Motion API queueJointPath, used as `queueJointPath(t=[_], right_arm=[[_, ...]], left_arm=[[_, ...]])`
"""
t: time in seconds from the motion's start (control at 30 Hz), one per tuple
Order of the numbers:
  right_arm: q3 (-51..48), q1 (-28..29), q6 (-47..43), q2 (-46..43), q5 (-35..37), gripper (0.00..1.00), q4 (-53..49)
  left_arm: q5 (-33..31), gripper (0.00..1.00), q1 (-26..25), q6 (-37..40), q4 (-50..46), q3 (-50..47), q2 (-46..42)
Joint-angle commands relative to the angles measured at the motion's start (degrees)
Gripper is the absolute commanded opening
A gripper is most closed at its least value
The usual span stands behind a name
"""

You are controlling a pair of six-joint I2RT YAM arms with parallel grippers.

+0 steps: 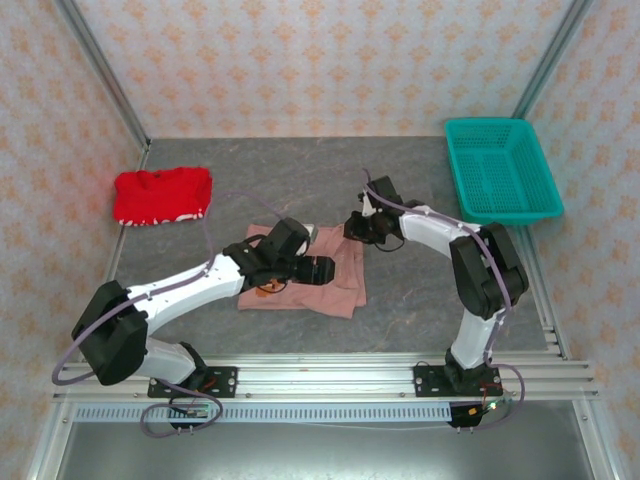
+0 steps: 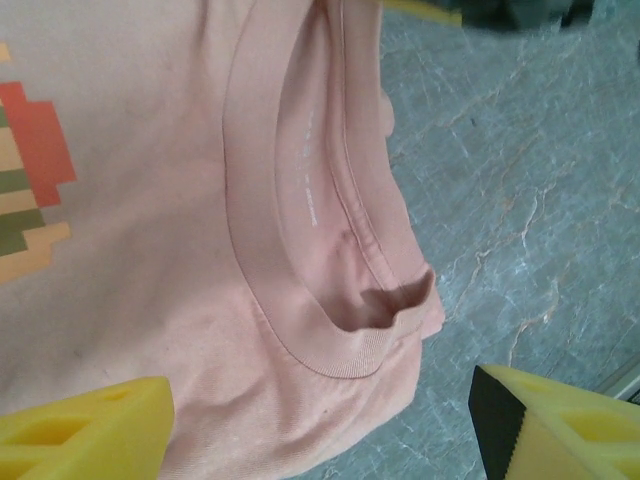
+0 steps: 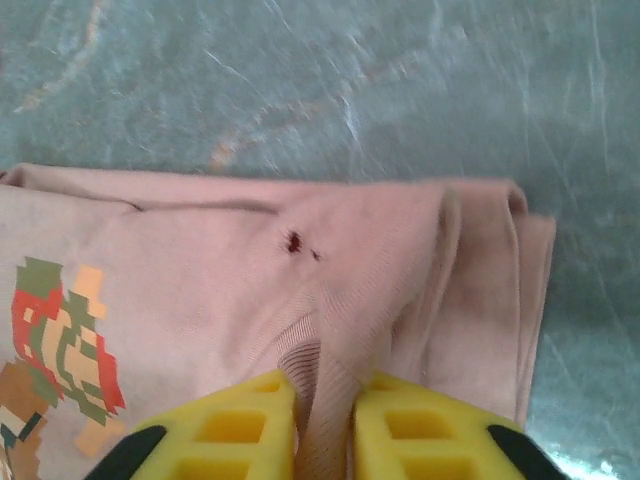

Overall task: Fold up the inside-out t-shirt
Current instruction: Smooth out the T-shirt at the center of the table.

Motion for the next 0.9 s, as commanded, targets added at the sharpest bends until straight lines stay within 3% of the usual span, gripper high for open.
queueJointPath(t=[0.0, 0.3, 0.5, 0.63, 0.87], right_arm=[[4.8, 0.0, -3.0, 0.1, 3.3, 0.09, -4.8], [13.2, -2.0, -4.9, 6.7, 3.2, 0.07, -13.4], [14.8, -3.8, -5.6, 8.2, 4.3, 0.33, -16.2], [8.7, -4.2, -6.9, -0.7, 6.6, 0.48, -18.0], [-13.3, -0.8, 1.0, -15.8, -2.5, 0.51, -9.4]], left_arm=[[0.2, 0.79, -2.8, 1.9, 0.2, 0.3, 0.7], [1.0, 0.79, -6.6, 4.3, 3.0, 4.8, 8.1], [0.3, 0.79, -6.8, 5.3, 1.6, 7.0, 9.2], [-2.9, 0.79, -5.5, 7.5, -1.8, 6.5, 5.1], [-3.8, 0.80, 7.1, 3.3, -3.8, 0.5, -2.5]])
